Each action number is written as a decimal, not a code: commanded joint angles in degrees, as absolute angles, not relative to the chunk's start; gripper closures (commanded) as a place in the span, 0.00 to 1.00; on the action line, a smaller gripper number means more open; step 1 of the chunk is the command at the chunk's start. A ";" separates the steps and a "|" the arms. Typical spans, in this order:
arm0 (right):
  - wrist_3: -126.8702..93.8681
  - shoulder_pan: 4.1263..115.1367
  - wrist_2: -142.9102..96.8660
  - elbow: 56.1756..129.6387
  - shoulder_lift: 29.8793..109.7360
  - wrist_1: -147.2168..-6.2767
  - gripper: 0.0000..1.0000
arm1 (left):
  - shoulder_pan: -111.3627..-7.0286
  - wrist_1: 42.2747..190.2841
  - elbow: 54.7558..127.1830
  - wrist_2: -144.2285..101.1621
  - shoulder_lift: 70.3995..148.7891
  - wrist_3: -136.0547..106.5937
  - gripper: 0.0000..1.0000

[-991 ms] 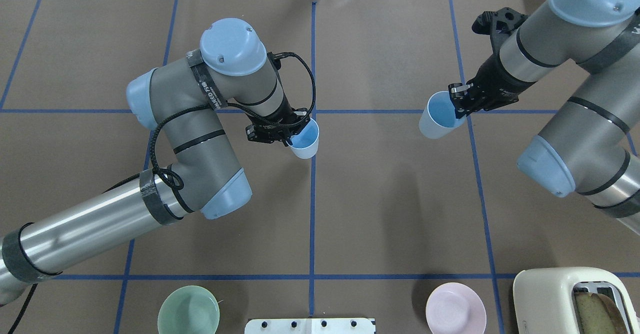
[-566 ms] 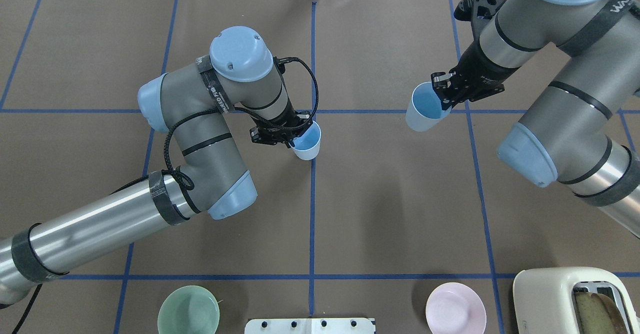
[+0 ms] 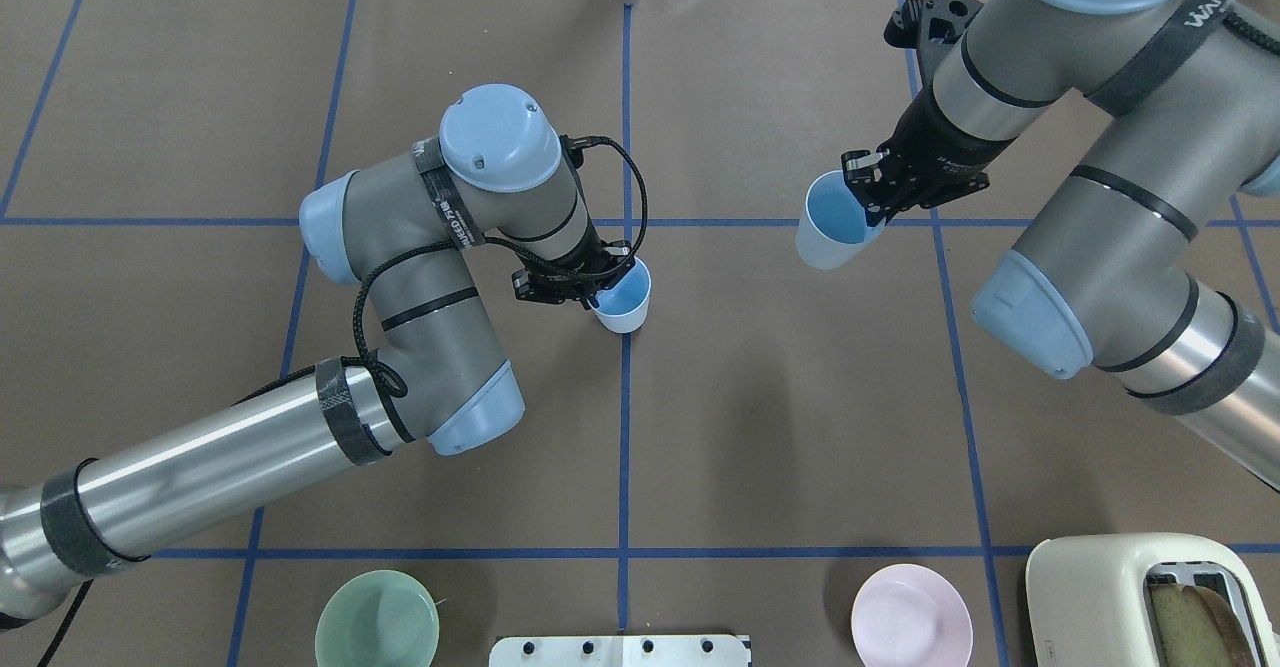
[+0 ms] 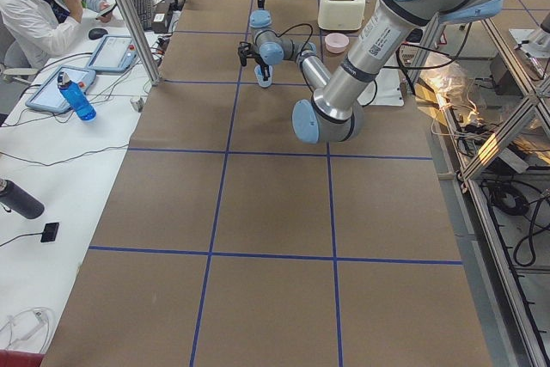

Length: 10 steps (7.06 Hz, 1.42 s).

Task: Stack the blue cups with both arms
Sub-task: 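Set the left gripper's cup at center while the right gripper carries its cup over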

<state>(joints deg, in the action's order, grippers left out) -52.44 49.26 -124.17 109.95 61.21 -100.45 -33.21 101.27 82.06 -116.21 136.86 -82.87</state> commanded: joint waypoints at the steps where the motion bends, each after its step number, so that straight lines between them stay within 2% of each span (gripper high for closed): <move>1: -52.65 48.34 -123.32 109.78 61.00 -100.46 1.00 | -32.70 103.35 81.65 -116.19 136.85 -82.79 0.69; 2: -52.65 48.34 -123.31 109.78 60.65 -100.46 1.00 | -32.87 104.32 81.82 -116.19 136.67 -82.71 0.20; 3: -52.65 48.34 -123.31 109.78 60.12 -100.46 1.00 | -33.31 104.24 82.26 -116.28 136.76 -82.27 0.05; 5: -53.34 47.38 -123.31 108.64 57.59 -100.46 1.00 | -37.50 103.54 84.89 -120.55 135.54 -80.42 0.03; 8: -57.30 42.04 -120.09 105.04 52.49 -100.46 1.00 | -44.54 102.57 91.39 -127.70 126.42 -67.10 0.02; 10: -60.81 39.38 -118.21 102.22 48.27 -100.20 1.00 | -49.03 98.63 93.06 -130.78 123.68 -58.59 0.02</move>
